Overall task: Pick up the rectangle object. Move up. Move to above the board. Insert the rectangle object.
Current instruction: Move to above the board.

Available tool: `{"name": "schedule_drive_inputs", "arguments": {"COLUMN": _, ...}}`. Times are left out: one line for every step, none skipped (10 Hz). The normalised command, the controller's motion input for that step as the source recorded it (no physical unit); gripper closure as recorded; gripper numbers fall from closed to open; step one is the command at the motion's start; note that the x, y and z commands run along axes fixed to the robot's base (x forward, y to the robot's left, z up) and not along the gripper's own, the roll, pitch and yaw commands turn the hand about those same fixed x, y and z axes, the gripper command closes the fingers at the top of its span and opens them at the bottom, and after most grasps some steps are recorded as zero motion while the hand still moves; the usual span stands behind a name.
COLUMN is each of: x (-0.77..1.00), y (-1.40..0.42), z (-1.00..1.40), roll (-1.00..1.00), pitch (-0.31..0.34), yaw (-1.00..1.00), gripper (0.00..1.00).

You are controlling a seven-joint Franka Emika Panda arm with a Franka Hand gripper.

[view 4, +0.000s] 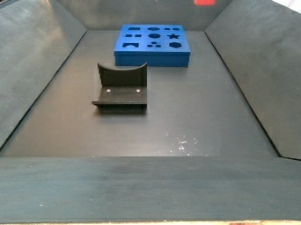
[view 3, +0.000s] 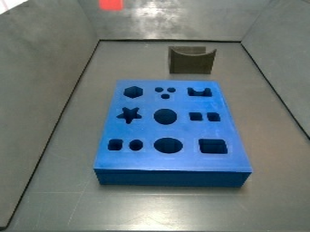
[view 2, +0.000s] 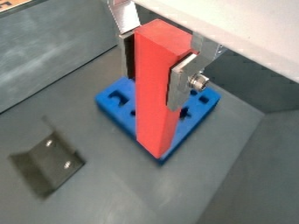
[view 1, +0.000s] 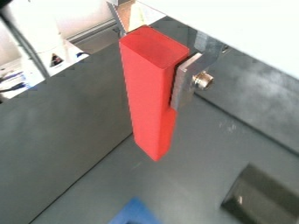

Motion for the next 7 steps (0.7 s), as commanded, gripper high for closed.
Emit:
{"name": "schedule_drive_inputs", "arguments": {"x": 0.56, "y": -1.00, "z": 0.02, "roll": 0.00, "pitch": 0.139, "yaw": 0.00, "gripper": 1.00}}
{"name": "schedule_drive_inputs", "arguments": {"x": 0.57, "y": -1.00, "z": 0.02, "roll": -0.02, "pitch": 0.136, "yaw": 0.00, "gripper": 1.00}}
{"name": "schedule_drive_inputs", "arguments": {"x": 0.60, "y": -1.00, "z": 0.02, "roll": 0.00, "pitch": 0.136, "yaw": 0.00, "gripper": 1.00}}
{"name": "schedule_drive_inputs", "arguments": {"x": 0.61, "y": -1.00, "z": 0.03, "roll": 0.00, "pitch": 0.138, "yaw": 0.01, "gripper": 1.00}}
{"name": "schedule_drive_inputs", "arguments": {"x": 0.54, "y": -0.84, "z": 0.04, "roll": 0.01, "pitch": 0.147, "yaw": 0.00, "gripper": 1.00}}
{"name": "schedule_drive_inputs", "arguments": {"x": 0.39, "y": -0.58, "z": 0.04, "roll": 0.01, "pitch": 0.144, "yaw": 0.01, "gripper": 1.00}}
{"name": "schedule_drive_inputs", "arguments": {"x": 0.26, "y": -0.36, "z": 0.04, "roll": 0.01, "pitch": 0.123, "yaw": 0.01, "gripper": 1.00}}
